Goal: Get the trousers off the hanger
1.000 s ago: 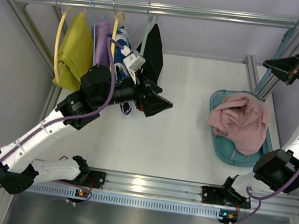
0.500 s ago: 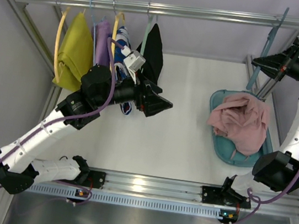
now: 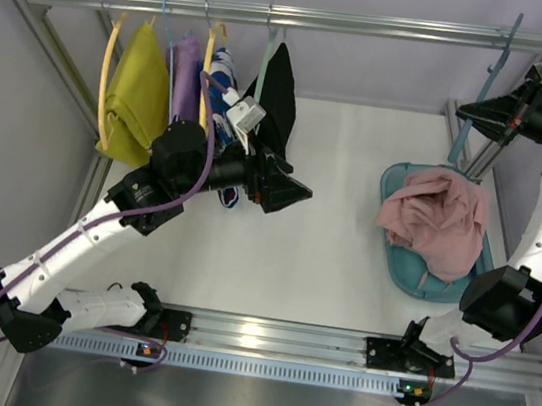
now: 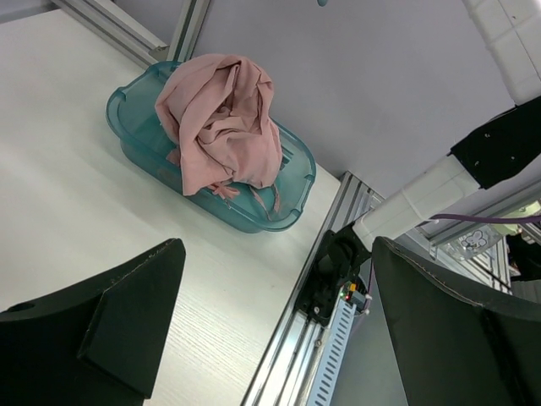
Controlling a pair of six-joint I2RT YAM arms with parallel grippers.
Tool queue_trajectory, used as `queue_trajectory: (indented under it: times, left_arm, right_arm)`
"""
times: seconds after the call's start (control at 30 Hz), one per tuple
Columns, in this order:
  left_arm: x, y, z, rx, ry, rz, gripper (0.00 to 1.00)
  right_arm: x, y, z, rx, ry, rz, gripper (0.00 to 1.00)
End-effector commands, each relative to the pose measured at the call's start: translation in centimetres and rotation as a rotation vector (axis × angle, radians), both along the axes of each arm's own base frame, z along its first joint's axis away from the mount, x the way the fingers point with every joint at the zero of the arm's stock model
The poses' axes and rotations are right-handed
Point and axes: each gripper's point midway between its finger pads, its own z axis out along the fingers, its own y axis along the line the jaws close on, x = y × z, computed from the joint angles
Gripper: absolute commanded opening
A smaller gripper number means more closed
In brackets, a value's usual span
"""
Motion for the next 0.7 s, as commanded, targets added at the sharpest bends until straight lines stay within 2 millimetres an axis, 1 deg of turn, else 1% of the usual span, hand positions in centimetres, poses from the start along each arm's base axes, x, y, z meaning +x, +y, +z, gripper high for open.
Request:
queue_trajectory:
  times: [0.0, 0.1, 0.13, 0.23, 0.4, 0.47, 0.53, 0.6, 0.67]
  left_arm:
    - [-0.3, 0.5, 2.0, -0.059, -0.045, -0.001, 0.99]
    - [-0.3, 0.5, 2.0, -0.061, -0.041, -0.002, 0.99]
    - [-0.3, 0.4, 2.0, -0.060, -0.039, -0.002, 0.99]
    - [-0.3, 0.3, 2.0, -0.060, -0.035, -0.005, 0.98]
    - [-0.1, 0.1, 2.4, -0.066, -0.029, -0.007, 0.99]
    - [0.1, 0.0, 2.4, -0.066, -0.027, -0.004, 0.99]
    - [0.1, 0.0, 2.7, -0.070, -0.030, -0.004, 0.99]
    - [0.2, 0.0, 2.5, -0.067, -0.023, 0.000, 0.99]
    - [0.3, 0.1, 2.6, -0.069, -0.025, 0.003, 0.99]
  right_arm:
    - [0.8, 0.0, 0.8, -0.033, -0.005, -0.068, 0.00]
    - [0.0, 0.4, 1.4, -0.054, -0.011, -0.101, 0.00]
    - [-0.4, 0.5, 1.9, -0.064, -0.022, -0.117, 0.00]
    - [-0.9, 0.7, 2.3, -0.065, -0.015, -0.129, 0.00]
    - [-0.5, 0.7, 3.0, -0.067, -0.058, -0.122, 0.00]
    - [-0.1, 0.7, 3.0, -0.061, -0.062, -0.105, 0.00]
    - [0.3, 0.9, 2.8, -0.048, -0.071, -0.059, 0.00]
    - [0.4, 1.1, 2.9, -0.045, -0.094, -0.016, 0.00]
    - [0.1, 1.6, 3.0, -0.045, -0.116, 0.021, 0.00]
